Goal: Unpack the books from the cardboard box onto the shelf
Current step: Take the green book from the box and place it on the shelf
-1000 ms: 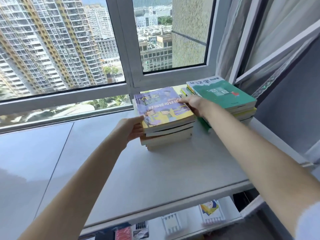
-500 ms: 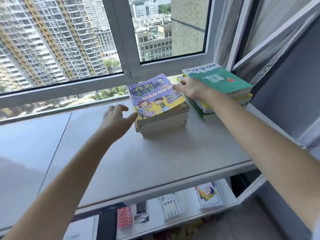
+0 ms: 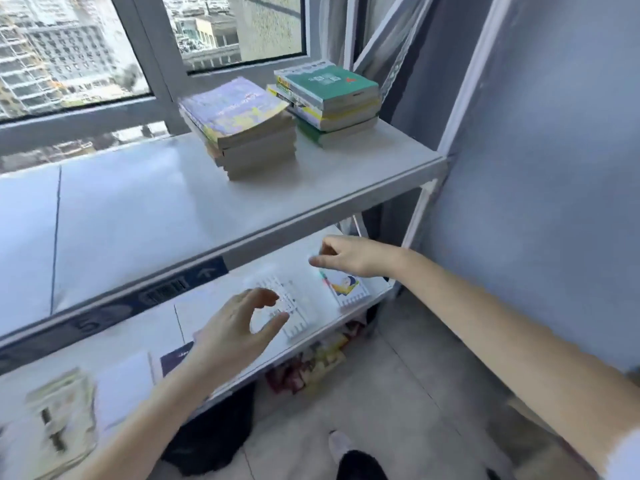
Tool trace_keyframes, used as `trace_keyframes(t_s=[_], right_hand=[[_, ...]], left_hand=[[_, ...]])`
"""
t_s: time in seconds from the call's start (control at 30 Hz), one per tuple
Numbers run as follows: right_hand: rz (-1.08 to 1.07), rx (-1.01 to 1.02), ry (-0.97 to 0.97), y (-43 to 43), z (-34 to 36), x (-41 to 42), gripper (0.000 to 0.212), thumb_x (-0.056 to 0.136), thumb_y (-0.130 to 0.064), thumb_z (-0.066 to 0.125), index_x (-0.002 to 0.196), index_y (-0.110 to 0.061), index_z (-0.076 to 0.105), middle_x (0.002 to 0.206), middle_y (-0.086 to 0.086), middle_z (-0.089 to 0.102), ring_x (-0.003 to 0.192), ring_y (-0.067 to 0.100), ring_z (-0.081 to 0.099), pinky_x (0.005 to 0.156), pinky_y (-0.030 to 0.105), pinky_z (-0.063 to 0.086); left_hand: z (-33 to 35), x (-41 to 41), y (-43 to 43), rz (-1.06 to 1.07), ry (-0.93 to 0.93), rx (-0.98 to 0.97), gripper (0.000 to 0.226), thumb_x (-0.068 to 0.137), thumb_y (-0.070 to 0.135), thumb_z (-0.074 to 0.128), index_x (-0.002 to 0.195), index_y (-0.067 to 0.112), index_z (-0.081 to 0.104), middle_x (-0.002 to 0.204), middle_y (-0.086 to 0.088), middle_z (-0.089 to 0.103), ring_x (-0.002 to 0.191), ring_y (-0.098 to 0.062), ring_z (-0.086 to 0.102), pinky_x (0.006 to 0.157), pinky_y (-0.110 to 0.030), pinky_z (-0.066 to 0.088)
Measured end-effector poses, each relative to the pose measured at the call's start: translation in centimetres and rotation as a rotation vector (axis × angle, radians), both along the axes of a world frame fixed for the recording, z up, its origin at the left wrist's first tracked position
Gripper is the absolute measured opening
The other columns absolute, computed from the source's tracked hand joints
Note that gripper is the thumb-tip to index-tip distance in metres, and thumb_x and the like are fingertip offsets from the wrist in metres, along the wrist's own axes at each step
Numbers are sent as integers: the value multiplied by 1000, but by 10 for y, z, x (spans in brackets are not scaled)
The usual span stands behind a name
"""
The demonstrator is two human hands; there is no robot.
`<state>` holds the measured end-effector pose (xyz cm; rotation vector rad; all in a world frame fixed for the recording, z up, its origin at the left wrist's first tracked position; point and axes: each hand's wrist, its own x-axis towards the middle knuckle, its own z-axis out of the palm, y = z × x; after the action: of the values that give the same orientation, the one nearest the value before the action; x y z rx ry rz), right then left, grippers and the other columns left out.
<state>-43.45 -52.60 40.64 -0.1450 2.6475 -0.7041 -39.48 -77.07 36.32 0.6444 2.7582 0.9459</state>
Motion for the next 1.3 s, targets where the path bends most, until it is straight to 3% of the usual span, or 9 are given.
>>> trace_keyframes(t_s=[0.13, 0.2, 0.3, 0.43, 0.83, 0.97, 1.1, 1.2, 1.3], right_hand=[[-117, 91, -180, -4, -56, 72, 47, 90, -58, 42, 113, -17, 47, 95, -7, 50, 91, 20, 46, 72, 31, 36], [-228, 146, -224, 5, -82, 112, 60, 90, -57, 43, 130, -12, 43, 118, 4, 54, 103, 25, 51, 78, 33, 41], [-372, 193, -282, 29, -112, 178, 70, 92, -54, 42, 142, -7, 32, 146, 15, 38, 129, 31, 42, 97, 35, 38], [-520, 206, -331, 77, -128, 265, 73, 91, -57, 39, 143, -7, 30, 147, 14, 37, 130, 30, 41, 100, 37, 38], [-926, 38, -341, 266, -137, 527, 76, 93, -57, 36, 148, -6, 21, 155, 13, 25, 137, 29, 34, 106, 36, 33], [-1031, -16, -318, 311, -140, 586, 70, 94, -55, 38, 146, -9, 29, 150, 11, 36, 132, 28, 41, 105, 37, 35], [-1069, -55, -354, 353, -145, 616, 62, 94, -54, 37, 138, -10, 42, 135, 8, 51, 116, 25, 52, 92, 35, 45], [-1110, -62, -375, 385, -156, 630, 44, 93, -57, 37, 108, -21, 56, 104, 0, 51, 87, 15, 53, 66, 25, 39], [-1171, -126, -411, 418, -181, 638, 55, 94, -56, 36, 127, -15, 51, 136, 7, 48, 114, 21, 54, 90, 31, 43]], left_hand=[[-55, 35, -6, -109, -15, -342, 62, 86, 65, 40, 136, 30, 39, 139, 6, 46, 129, -17, 41, 97, -35, 37], [-77, 55, -3, -200, -22, -449, 66, 87, 64, 39, 140, 24, 36, 143, 0, 43, 131, -21, 40, 100, -37, 38], [-103, 90, 10, -320, -35, -607, 71, 88, 66, 36, 142, 20, 34, 143, -5, 43, 130, -26, 41, 99, -39, 40], [-117, 141, 56, -441, -46, -700, 72, 85, 69, 36, 137, 18, 40, 140, -6, 45, 129, -27, 41, 98, -40, 43], [-107, 315, 306, -732, 180, -574, 66, 89, 58, 45, 138, 14, 41, 139, -7, 48, 132, -26, 40, 104, -38, 36], [-103, 355, 369, -782, 178, -546, 66, 87, 59, 45, 138, 17, 42, 142, -5, 46, 134, -24, 38, 103, -40, 38], [-103, 378, 424, -867, 195, -544, 65, 88, 59, 43, 139, 18, 41, 142, -5, 47, 134, -24, 39, 103, -40, 38], [-114, 382, 471, -926, 182, -563, 63, 89, 57, 44, 138, 17, 42, 142, -5, 47, 134, -24, 38, 103, -40, 38], [-132, 384, 517, -963, 134, -575, 62, 89, 57, 44, 136, 17, 44, 139, -5, 49, 131, -25, 40, 100, -40, 40]])
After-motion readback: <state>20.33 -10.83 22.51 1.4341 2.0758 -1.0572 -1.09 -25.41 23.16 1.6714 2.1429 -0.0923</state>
